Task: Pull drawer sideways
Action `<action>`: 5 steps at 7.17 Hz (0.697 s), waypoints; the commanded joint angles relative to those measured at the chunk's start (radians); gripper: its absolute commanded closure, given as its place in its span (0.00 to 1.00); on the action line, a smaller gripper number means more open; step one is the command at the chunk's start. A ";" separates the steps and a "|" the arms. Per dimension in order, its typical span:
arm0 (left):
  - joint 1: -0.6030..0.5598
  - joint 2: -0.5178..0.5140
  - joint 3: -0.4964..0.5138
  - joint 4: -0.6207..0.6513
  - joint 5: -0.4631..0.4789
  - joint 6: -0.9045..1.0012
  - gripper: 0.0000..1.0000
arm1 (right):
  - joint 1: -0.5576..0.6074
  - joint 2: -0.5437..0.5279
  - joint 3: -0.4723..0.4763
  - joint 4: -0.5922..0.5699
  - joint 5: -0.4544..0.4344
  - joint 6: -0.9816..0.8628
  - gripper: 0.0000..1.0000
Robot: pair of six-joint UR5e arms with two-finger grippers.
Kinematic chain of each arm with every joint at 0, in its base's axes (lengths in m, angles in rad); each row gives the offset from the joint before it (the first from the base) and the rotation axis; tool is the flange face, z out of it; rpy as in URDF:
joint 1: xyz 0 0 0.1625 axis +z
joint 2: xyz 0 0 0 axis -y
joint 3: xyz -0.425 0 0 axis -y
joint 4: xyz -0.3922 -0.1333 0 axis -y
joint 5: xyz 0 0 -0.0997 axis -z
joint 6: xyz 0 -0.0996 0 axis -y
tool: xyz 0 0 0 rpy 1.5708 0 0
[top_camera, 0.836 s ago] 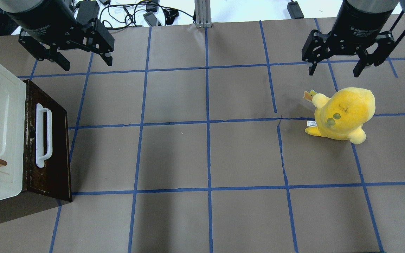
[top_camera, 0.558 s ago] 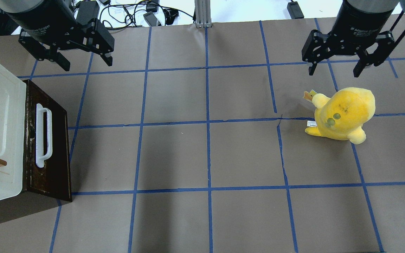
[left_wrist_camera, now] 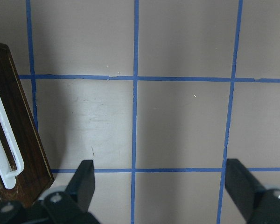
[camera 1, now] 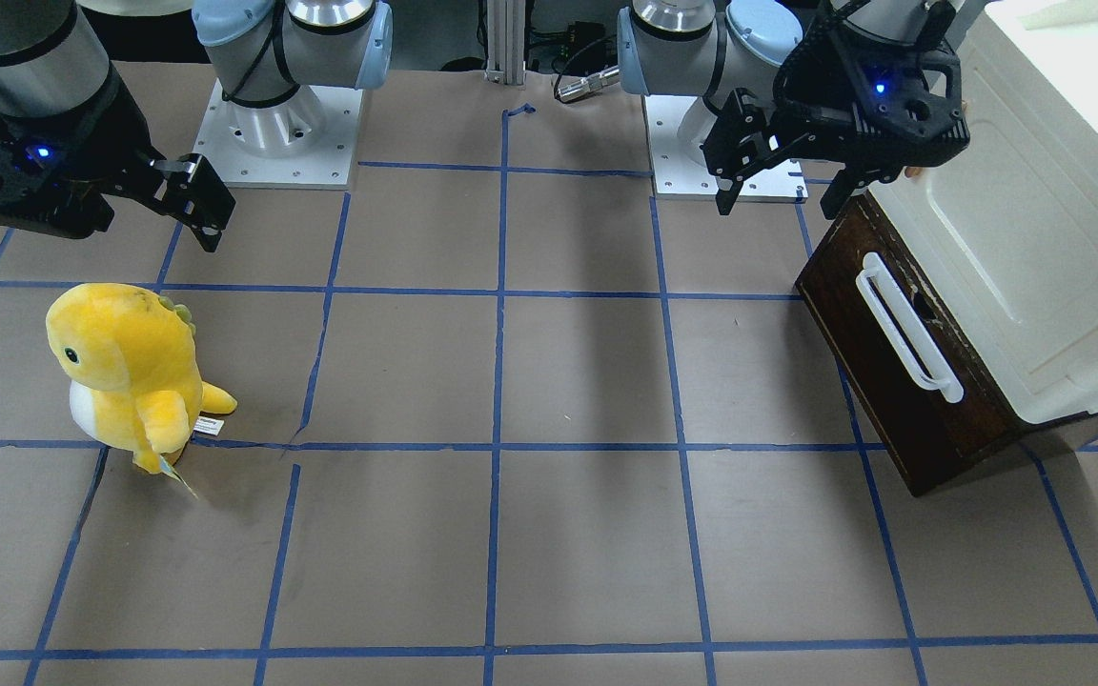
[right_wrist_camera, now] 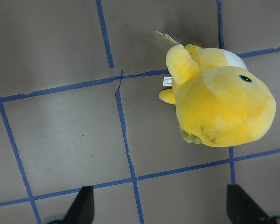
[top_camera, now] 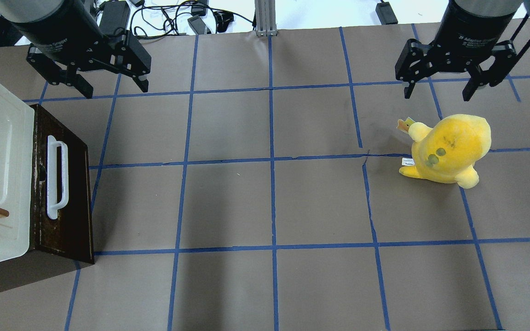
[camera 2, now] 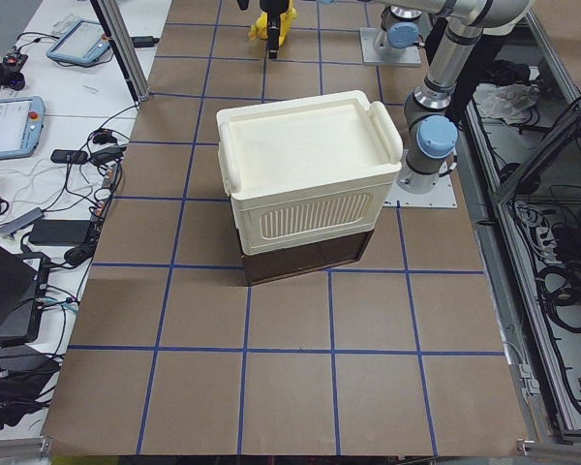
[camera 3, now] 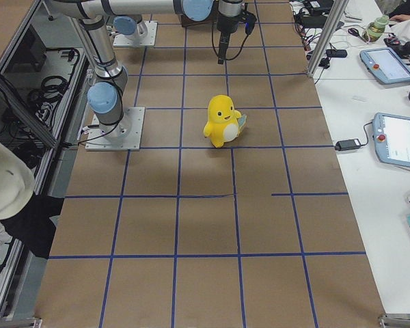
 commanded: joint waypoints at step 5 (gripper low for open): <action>-0.007 -0.009 -0.048 0.002 0.024 -0.021 0.00 | -0.001 0.000 0.000 -0.001 0.000 0.000 0.00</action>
